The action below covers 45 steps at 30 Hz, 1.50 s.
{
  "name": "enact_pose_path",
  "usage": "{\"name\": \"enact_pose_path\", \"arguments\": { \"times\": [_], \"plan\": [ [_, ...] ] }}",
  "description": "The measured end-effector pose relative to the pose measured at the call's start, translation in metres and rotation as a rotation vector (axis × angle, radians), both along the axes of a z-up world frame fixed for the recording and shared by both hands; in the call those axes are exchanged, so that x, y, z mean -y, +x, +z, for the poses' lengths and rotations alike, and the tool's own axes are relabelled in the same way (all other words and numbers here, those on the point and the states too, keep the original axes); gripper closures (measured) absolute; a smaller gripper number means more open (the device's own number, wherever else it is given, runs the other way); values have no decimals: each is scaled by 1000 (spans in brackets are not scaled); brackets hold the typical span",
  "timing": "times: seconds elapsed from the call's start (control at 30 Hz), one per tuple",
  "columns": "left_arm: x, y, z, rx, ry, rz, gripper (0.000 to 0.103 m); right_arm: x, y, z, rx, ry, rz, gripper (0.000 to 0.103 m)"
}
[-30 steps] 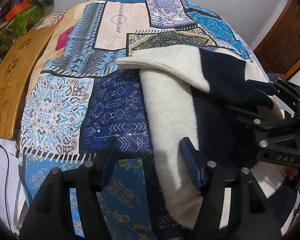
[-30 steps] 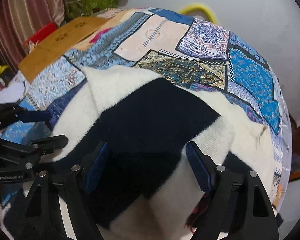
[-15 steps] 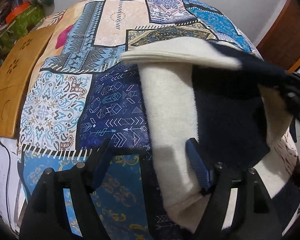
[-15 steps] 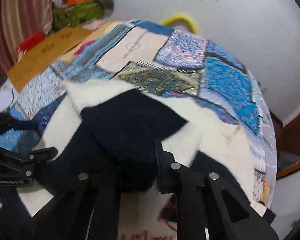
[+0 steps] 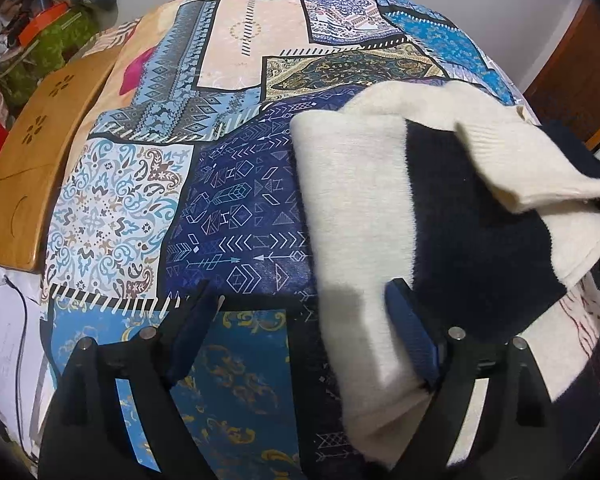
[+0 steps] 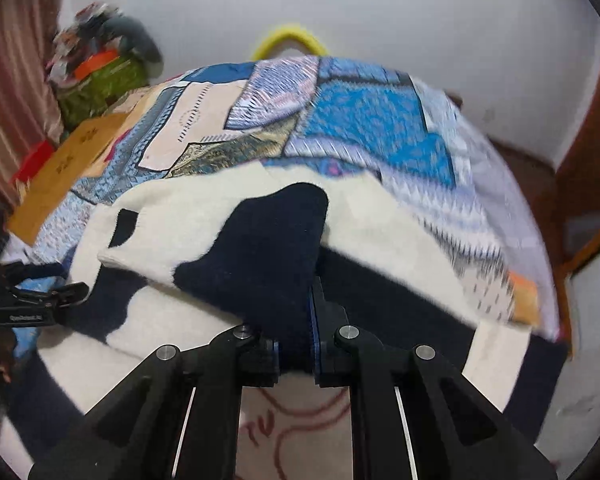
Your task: Fold small clothes
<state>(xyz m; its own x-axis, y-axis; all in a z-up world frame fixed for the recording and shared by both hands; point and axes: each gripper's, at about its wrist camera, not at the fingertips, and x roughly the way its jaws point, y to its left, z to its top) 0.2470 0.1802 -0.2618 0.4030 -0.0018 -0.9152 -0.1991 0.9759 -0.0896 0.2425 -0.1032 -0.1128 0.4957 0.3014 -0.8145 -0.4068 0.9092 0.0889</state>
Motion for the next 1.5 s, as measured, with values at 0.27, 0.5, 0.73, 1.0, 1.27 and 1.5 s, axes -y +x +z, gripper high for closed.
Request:
{"name": "enact_pose_path", "arguments": {
  "times": [0.27,0.5,0.73,1.0,1.27,1.5],
  "plan": [
    [4,1,1,-10,32,-3,16,55,2,-16,-113,115,-123,92],
    [5,1,1,-13,44,4,16,83,-6,-26,-129,122,-189,90],
    [7,1,2,-18,57,4,16,128,-6,-24,-138,135,-308,90],
    [6,1,5,-14,55,15,16,161,-17,-20,-138,129,-334,86],
    [14,2,32,20,92,-4,17,198,-20,9,-55,142,-393,61],
    [36,10,75,108,66,-41,17,244,-19,47,63,143,-489,40]
  ]
}}
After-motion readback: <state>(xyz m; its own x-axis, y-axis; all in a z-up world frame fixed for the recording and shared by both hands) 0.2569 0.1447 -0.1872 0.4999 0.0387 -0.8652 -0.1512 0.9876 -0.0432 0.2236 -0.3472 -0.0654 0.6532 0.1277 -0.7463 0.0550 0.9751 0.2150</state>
